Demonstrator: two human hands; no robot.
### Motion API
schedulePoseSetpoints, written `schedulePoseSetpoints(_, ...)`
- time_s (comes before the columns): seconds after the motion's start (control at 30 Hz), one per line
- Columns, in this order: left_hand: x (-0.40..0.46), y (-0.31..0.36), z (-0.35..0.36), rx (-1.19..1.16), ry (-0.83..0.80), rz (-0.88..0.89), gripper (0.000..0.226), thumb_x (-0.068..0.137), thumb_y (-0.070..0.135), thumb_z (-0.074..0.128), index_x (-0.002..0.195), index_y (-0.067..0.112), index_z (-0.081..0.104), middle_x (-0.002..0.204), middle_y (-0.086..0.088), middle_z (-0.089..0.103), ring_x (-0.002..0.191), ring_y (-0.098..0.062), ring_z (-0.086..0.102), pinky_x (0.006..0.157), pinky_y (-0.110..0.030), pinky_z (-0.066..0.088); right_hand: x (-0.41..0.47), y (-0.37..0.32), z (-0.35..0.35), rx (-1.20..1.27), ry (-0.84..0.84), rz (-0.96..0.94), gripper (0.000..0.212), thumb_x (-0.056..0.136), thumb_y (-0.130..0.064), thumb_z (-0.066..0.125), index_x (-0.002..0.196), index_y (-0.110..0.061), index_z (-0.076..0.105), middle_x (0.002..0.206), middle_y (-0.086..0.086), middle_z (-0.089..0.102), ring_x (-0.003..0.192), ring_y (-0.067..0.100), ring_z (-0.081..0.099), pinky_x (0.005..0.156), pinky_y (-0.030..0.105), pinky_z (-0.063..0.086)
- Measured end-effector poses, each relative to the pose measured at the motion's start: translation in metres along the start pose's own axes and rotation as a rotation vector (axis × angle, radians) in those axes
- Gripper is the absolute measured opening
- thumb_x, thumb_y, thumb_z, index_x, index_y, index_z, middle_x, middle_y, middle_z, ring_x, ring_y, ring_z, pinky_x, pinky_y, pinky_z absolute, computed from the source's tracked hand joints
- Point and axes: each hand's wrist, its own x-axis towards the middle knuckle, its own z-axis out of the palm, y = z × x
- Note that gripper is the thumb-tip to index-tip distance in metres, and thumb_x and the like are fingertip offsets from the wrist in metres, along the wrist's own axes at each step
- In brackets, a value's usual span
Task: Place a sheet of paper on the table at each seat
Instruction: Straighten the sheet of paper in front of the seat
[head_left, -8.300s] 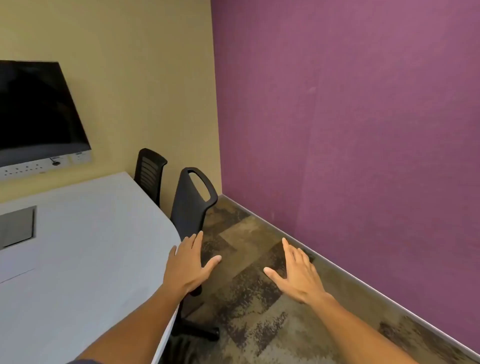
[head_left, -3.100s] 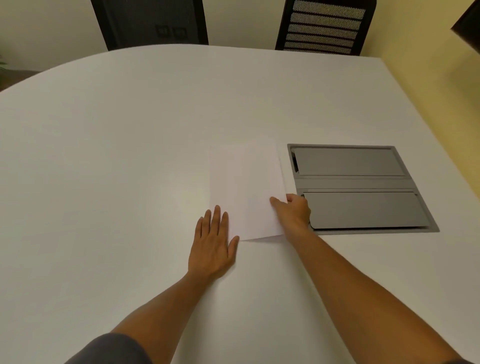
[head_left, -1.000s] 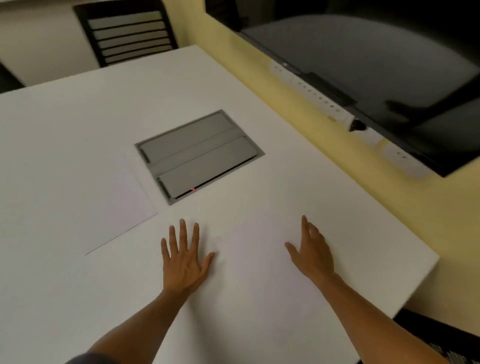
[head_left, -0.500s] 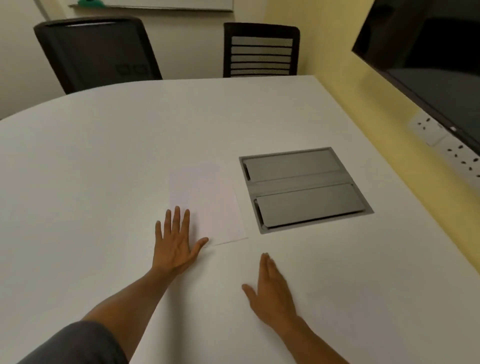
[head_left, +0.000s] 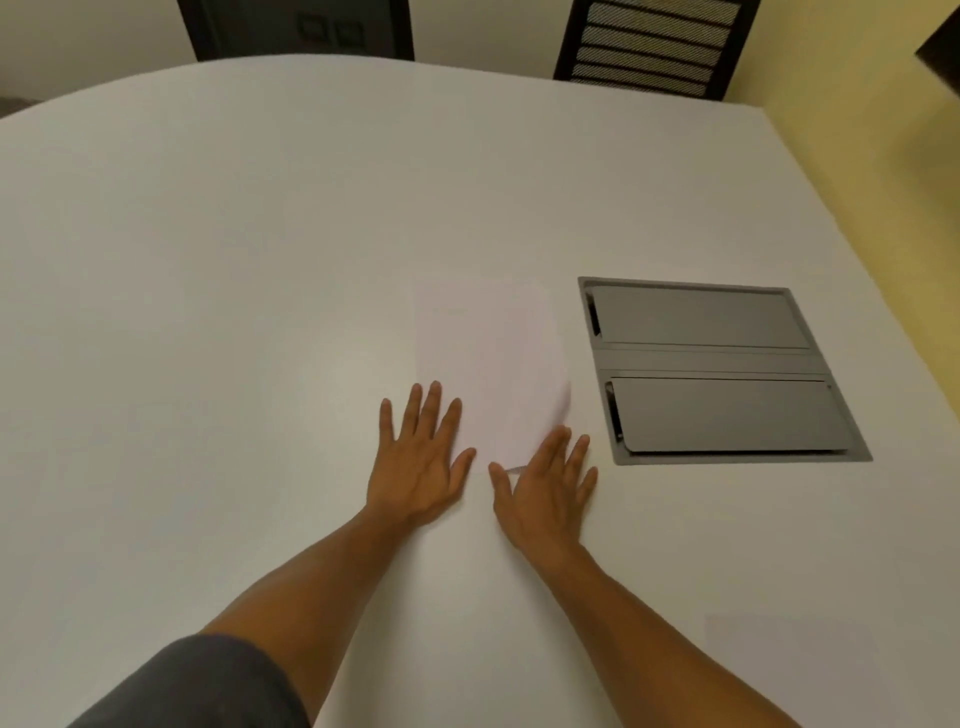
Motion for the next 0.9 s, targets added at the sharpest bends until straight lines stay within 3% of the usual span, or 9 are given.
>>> schedulePoseSetpoints(0.1,-0.001,-0.001,0.002,-0.010,0.003,0.006,0.071,0.098,0.061,0.013,0.157,0.022,0.019,0.167,-0.009,0.009,0.154,-0.029,0.002,0.121,-0.059,0.003,0.006,-0.011,-0.002,0.215,0.043,-0.067,0.095,0.096,-0.054,0.049,0.156,-0.008,-0.008,0.167,0.012,0.000,0.153,0.028,-0.010,0.123,0.047,-0.005)
schedulePoseSetpoints(0.2,0.000,-0.002,0.002,-0.007,0.001,0.003,0.071,0.097,0.062,0.010,0.157,0.023,0.018,0.167,-0.008,0.009,0.154,-0.029,0.002,0.121,-0.059,0.003,0.018,-0.028,-0.022,0.687,0.089,-0.008,0.098,0.087,-0.043,0.071,0.157,-0.018,0.007,0.157,0.011,0.028,0.144,0.027,0.029,0.118,0.045,0.030)
schedulePoseSetpoints(0.3,-0.001,-0.001,0.003,0.005,-0.006,0.000,0.073,0.096,0.062,0.007,0.157,0.023,0.019,0.167,-0.008,0.009,0.154,-0.029,0.003,0.121,-0.059,0.002,0.043,-0.034,-0.054,0.954,0.130,0.176,0.094,0.081,-0.038,0.078,0.152,-0.019,0.020,0.144,0.009,0.043,0.127,0.025,0.050,0.108,0.038,0.042)
schedulePoseSetpoints(0.37,-0.001,-0.002,0.004,0.000,-0.015,-0.002,0.074,0.096,0.062,0.005,0.157,0.024,0.017,0.167,-0.008,0.007,0.154,-0.029,0.002,0.121,-0.059,0.001,0.064,-0.029,-0.077,0.923,0.077,0.266,0.067,0.083,-0.034,0.076,0.139,-0.017,0.045,0.123,0.003,0.058,0.100,0.017,0.061,0.090,0.034,0.051)
schedulePoseSetpoints(0.47,-0.001,-0.003,0.003,-0.054,0.022,0.014,0.078,0.095,0.068,0.010,0.159,0.023,0.002,0.167,-0.007,-0.002,0.154,-0.027,-0.001,0.122,-0.057,0.000,0.089,-0.016,-0.098,0.645,-0.024,0.214,0.009,0.082,-0.011,0.066,0.090,-0.013,0.063,0.081,0.001,0.057,0.069,0.020,0.051,0.067,0.025,0.038)
schedulePoseSetpoints(0.6,-0.004,-0.008,-0.011,-0.542,0.130,-0.066,0.095,0.093,0.068,0.037,0.155,0.023,-0.018,0.167,-0.002,-0.010,0.154,-0.015,-0.005,0.124,-0.035,-0.004,0.086,-0.002,-0.104,0.614,-0.036,0.202,0.003,0.085,-0.003,0.066,0.088,-0.004,0.066,0.091,0.007,0.069,0.072,0.017,0.057,0.066,0.025,0.044)
schedulePoseSetpoints(0.77,-0.009,-0.003,-0.063,-1.148,0.191,-0.516,0.059,0.102,0.040,0.046,0.153,0.014,0.031,0.156,-0.006,0.038,0.143,-0.020,0.038,0.113,-0.025,0.027,0.020,0.005,-0.087,0.958,-0.125,0.216,0.017,0.089,-0.006,0.070,0.085,-0.022,0.067,0.093,-0.003,0.073,0.079,0.013,0.069,0.069,0.024,0.057)
schedulePoseSetpoints(0.83,-0.029,-0.015,-0.082,-1.134,0.208,-0.570,0.036,0.099,0.045,0.052,0.123,0.022,0.065,0.123,0.001,0.069,0.113,-0.018,0.065,0.091,-0.027,0.048,-0.016,0.007,-0.068,1.030,-0.188,0.194,0.017,0.088,-0.005,0.070,0.091,-0.022,0.071,0.092,-0.004,0.077,0.082,0.014,0.074,0.070,0.024,0.060)
schedulePoseSetpoints(0.9,-0.061,-0.031,-0.102,-1.105,0.184,-0.574,0.025,0.090,0.049,0.060,0.086,0.028,0.072,0.084,0.010,0.075,0.077,-0.009,0.071,0.065,-0.024,0.050,-0.055,0.007,-0.049,1.110,-0.248,0.194,0.017,0.088,-0.005,0.071,0.093,-0.021,0.071,0.087,-0.008,0.078,0.080,0.010,0.075,0.066,0.020,0.058)
